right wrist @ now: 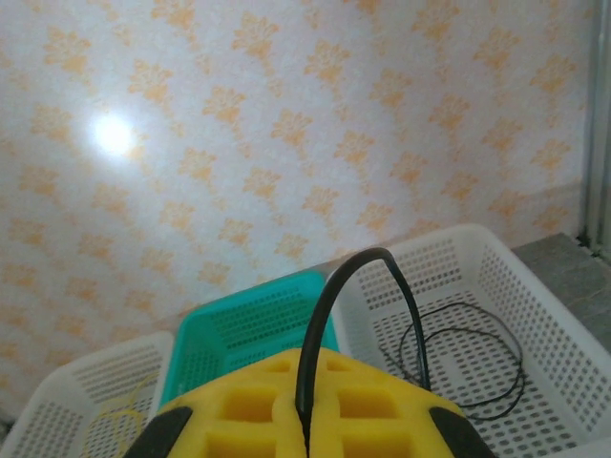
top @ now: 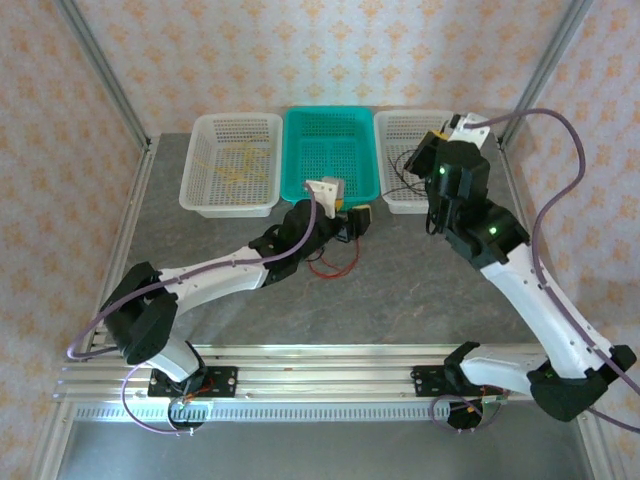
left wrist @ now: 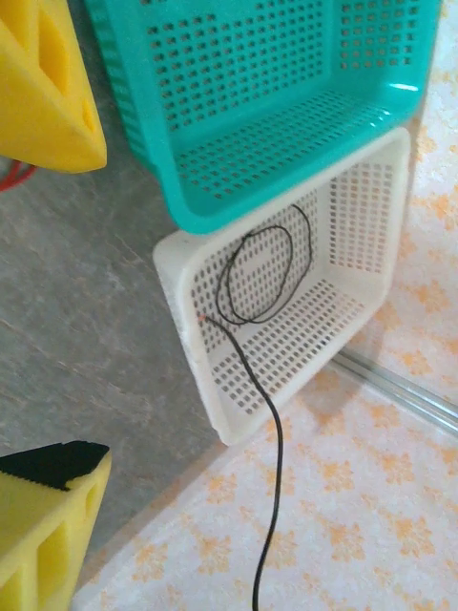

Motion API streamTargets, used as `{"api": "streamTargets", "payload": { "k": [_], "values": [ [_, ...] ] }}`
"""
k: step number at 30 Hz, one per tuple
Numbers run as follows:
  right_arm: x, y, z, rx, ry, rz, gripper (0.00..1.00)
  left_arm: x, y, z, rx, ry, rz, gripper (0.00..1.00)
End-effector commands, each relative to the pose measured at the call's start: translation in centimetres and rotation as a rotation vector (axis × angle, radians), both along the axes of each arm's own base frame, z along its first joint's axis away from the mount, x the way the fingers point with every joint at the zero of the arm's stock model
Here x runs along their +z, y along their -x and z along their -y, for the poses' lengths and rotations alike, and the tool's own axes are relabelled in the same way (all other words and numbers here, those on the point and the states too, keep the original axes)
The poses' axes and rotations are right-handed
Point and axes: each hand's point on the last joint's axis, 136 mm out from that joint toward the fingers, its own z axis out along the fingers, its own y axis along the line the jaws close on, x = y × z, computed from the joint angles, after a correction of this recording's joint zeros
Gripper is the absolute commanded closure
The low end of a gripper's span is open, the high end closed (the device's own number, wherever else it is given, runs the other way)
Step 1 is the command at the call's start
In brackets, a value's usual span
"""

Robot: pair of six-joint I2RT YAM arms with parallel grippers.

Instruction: Untangle the cables

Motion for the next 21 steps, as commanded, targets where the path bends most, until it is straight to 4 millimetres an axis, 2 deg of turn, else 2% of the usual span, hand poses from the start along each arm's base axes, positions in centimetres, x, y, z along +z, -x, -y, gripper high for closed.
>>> {"api": "streamTargets", "payload": {
  "k": [1, 10, 21],
  "values": [
    [1.0, -1.1, 1.0, -0.035, 0.039, -0.005, 1.00, 2.1, -0.9, 1.0, -0.007, 0.029, 0.045, 0.24],
    [1.4, -5.5, 3.7, -0.113, 0.038, -0.013, 1.00, 2.0, -2.6, 2.1, -0.021, 0.075, 0.030, 0.23],
    [-2.0, -13.5, 6.7, -0.129, -0.001, -0.090, 1.00, 2.2, -6.3, 2.4, -0.026, 0.083, 0.013, 0.23]
  ]
}}
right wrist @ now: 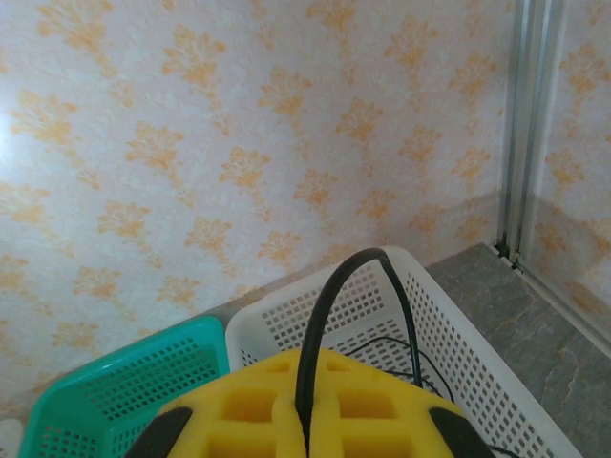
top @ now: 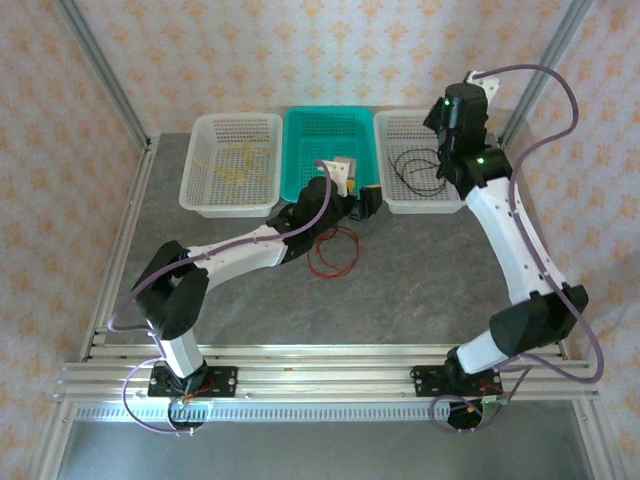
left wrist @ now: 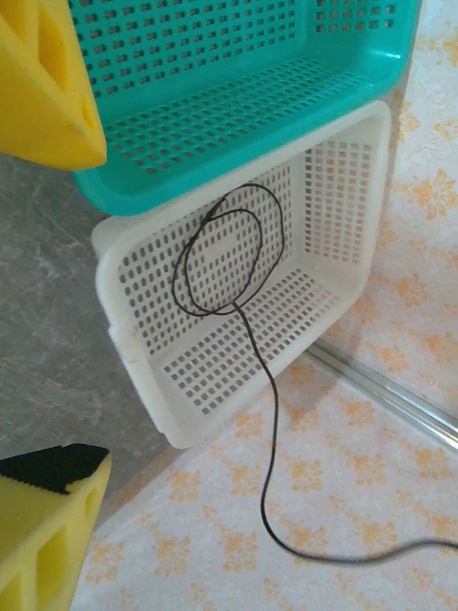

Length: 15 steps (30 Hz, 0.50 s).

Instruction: Untangle the cables

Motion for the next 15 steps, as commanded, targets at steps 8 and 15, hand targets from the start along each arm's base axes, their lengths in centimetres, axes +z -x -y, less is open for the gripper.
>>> {"api": "streamTargets", "payload": {
  "k": [8, 15],
  "values": [
    [-3.4, -7.4, 2.5, 0.008, -0.100, -0.055, 1.00, 1.8, -3.2, 0.4, -0.025, 0.009, 0.018, 0.24],
    [-9.0, -12.3, 3.1, 0.003, -0.126, -0.173, 1.00, 0.8, -4.2, 1.3, -0.041, -0.017, -0.001, 0.24]
  ]
}}
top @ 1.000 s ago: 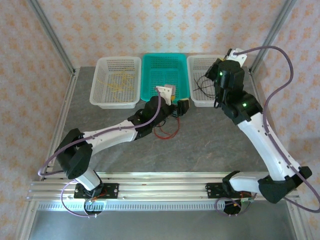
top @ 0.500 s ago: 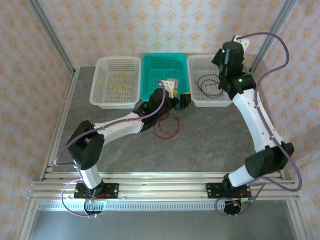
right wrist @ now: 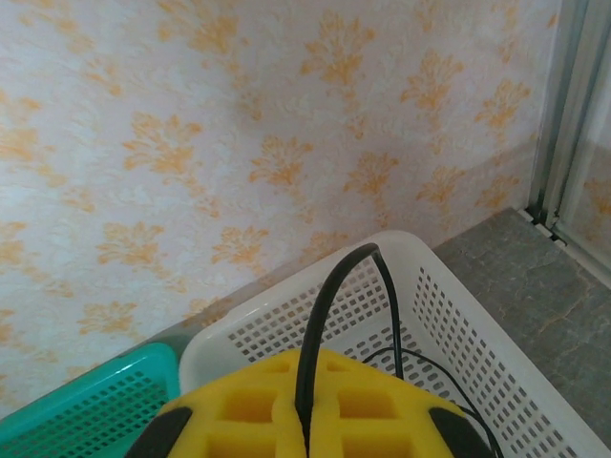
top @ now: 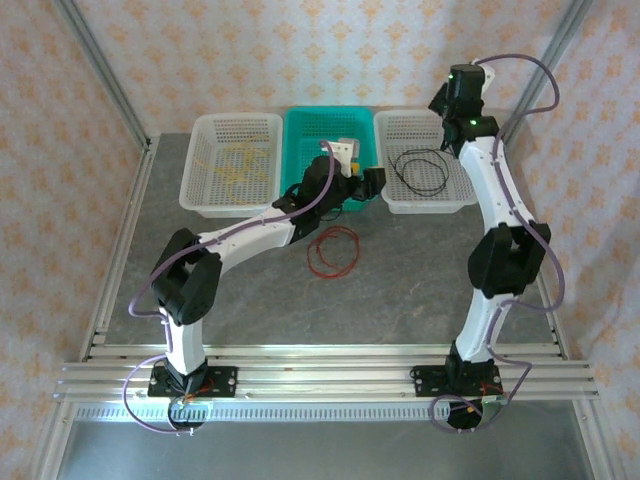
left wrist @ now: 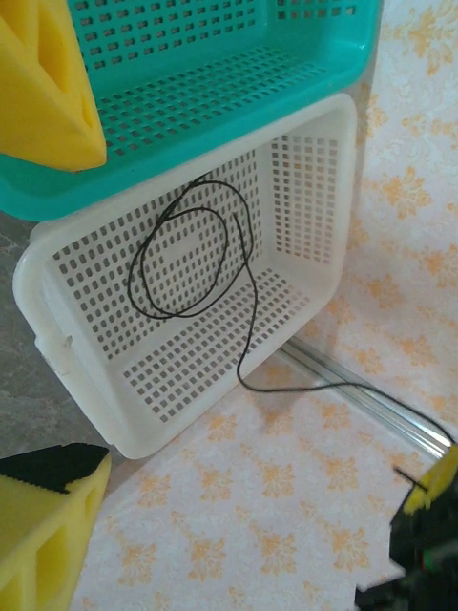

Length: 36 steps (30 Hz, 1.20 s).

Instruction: Untangle the cables

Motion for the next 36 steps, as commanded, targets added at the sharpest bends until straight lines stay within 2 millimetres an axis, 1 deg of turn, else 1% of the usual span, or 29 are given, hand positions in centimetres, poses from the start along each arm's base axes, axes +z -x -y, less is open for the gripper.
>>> {"api": "streamTargets", "payload": {
  "k": [1, 2, 4, 6, 8, 10, 11, 12, 13, 15, 19, 20, 21, 23, 25, 26, 28, 31, 33, 36],
  "values": [
    [-2.3, -1.4, -0.5, 0.019, -0.029, -0.064, 1.00, -0.1, -0.3, 0.5, -0.028, -0.026, -0.002, 0.24],
    [-3.4, -1.9, -0.5, 0.021, -0.030, -0.086, 1.00, 0.0, -0.3, 0.5, -0.026, -0.026, -0.002, 0.24],
    [-5.2, -2.5, -0.7, 0.027, -0.036, -0.117, 0.99, -1.7, -0.8, 0.6, -0.021, -0.050, -0.027, 0.24],
    [-6.7, -2.9, -0.9, 0.030, -0.040, -0.145, 0.95, -2.2, -1.0, 0.6, -0.018, -0.058, -0.036, 0.24],
    [-8.2, -3.1, -1.0, 0.031, -0.042, -0.174, 0.87, -2.6, -1.1, 0.6, -0.017, -0.067, -0.045, 0.24],
    [-8.9, -3.1, -1.0, 0.033, -0.044, -0.191, 0.79, -3.0, -1.2, 0.7, -0.017, -0.075, -0.053, 0.24],
    [-9.3, -3.0, -1.1, 0.035, -0.044, -0.199, 0.72, -3.1, -1.2, 0.6, -0.017, -0.077, -0.056, 0.24],
    [-9.4, -2.9, -1.1, 0.035, -0.044, -0.202, 0.63, -3.0, -1.1, 0.6, -0.019, -0.078, -0.056, 0.24],
    [-9.4, -2.8, -1.1, 0.037, -0.044, -0.204, 0.56, -3.1, -1.1, 0.6, -0.019, -0.079, -0.059, 0.24],
    [-9.2, -2.5, -1.1, 0.043, -0.040, -0.202, 0.48, -3.0, -0.9, 0.4, -0.018, -0.083, -0.061, 0.24],
    [-8.0, -1.3, -1.0, 0.046, -0.038, -0.181, 0.34, -2.8, -0.2, -0.1, -0.019, -0.092, -0.067, 0.24],
    [-7.8, -0.9, -1.2, 0.054, -0.036, -0.180, 0.32, -2.2, 0.2, -0.3, -0.018, -0.088, -0.058, 0.24],
    [-7.8, -0.6, -1.2, 0.056, -0.034, -0.181, 0.30, -1.7, 0.5, -0.6, -0.016, -0.085, -0.053, 0.24],
    [-7.3, 0.6, -1.6, 0.064, -0.018, -0.175, 0.26, -1.5, 1.4, -1.3, -0.002, -0.089, -0.044, 0.25],
    [-7.1, 1.8, -2.4, 0.076, 0.000, -0.169, 0.22, -1.2, 2.3, -2.3, 0.019, -0.093, -0.031, 0.25],
    [-7.0, 2.5, -3.0, 0.090, -0.003, -0.162, 0.21, -1.2, 2.8, -2.8, 0.030, -0.097, -0.028, 0.26],
    [-6.7, 3.8, -4.1, 0.109, -0.022, -0.140, 0.20, -1.4, 3.6, -4.1, 0.057, -0.104, -0.027, 0.26],
    [-6.0, 6.0, -4.8, 0.069, -0.031, -0.114, 0.22, -1.7, 5.0, -6.1, 0.097, -0.109, -0.027, 0.26],
    [-6.1, 7.4, -5.8, 0.067, -0.047, -0.118, 0.22, -2.1, 5.9, -7.3, 0.117, -0.110, -0.032, 0.26],
    [-6.2, 9.5, -7.6, 0.078, -0.063, -0.116, 0.17, -2.8, 7.3, -8.8, 0.135, -0.102, -0.046, 0.27]
  ]
}}
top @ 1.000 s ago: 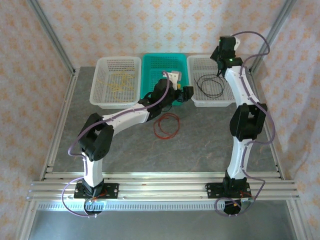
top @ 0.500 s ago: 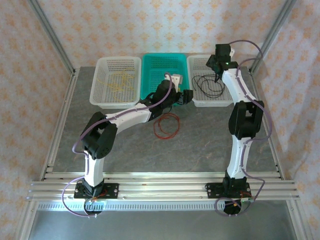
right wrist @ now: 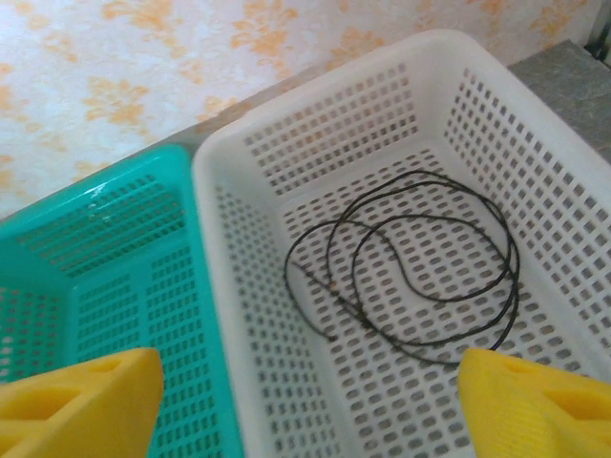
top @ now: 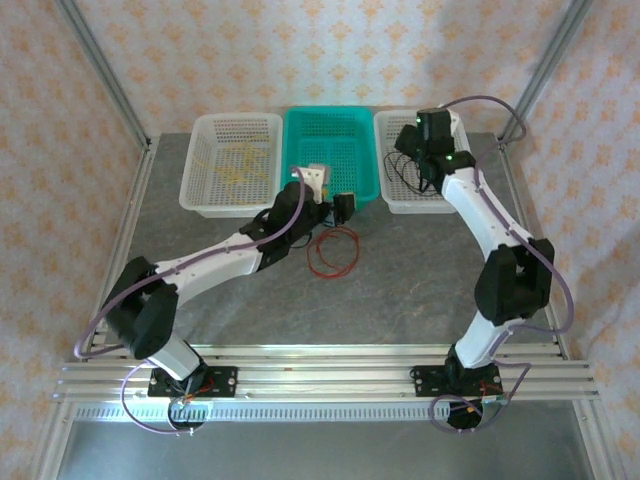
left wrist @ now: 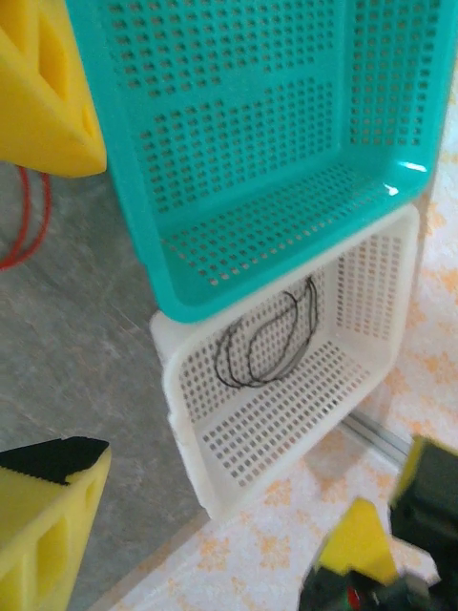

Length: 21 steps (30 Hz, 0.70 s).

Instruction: Untangle the cables

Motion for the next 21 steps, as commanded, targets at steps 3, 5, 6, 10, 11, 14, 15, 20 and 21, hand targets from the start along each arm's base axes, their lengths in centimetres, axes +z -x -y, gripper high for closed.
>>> {"api": "streamTargets", "payload": {
  "k": [3, 5, 6, 10, 11, 14, 15, 20, 21],
  "values": [
    [0.1, 3.5, -2.4, 0.007, -0.020, 0.027, 0.00, -0.9, 1.9, -2.7, 0.068, 0.014, 0.000, 0.27],
    [-0.9, 5.3, -4.2, 0.064, -0.028, 0.014, 0.00, -1.5, 2.8, -3.7, 0.088, 0.024, -0.012, 0.28],
    [-1.2, 6.1, -4.8, 0.083, -0.024, 0.014, 0.00, -1.8, 3.2, -4.1, 0.097, 0.029, -0.015, 0.29],
    [-3.3, 9.8, -7.7, 0.195, -0.039, -0.015, 0.00, -3.5, 4.7, -6.1, 0.138, 0.038, -0.041, 0.30],
    [-3.9, 10.7, -8.4, 0.214, -0.041, -0.020, 0.00, -4.1, 5.0, -6.4, 0.146, 0.036, -0.053, 0.30],
    [-6.2, 12.7, -9.4, 0.206, -0.045, -0.083, 0.00, -5.7, 5.8, -7.3, 0.164, 0.039, -0.088, 0.31],
    [-6.8, 13.2, -9.7, 0.199, -0.044, -0.099, 0.00, -6.0, 6.1, -7.4, 0.169, 0.046, -0.098, 0.31],
    [-10.4, 15.7, -11.3, 0.164, -0.056, -0.188, 0.00, -7.8, 7.0, -8.7, 0.196, 0.130, -0.158, 0.31],
    [-11.2, 16.1, -11.5, 0.147, -0.059, -0.209, 0.00, -8.0, 7.0, -9.0, 0.202, 0.148, -0.164, 0.31]
  ]
}}
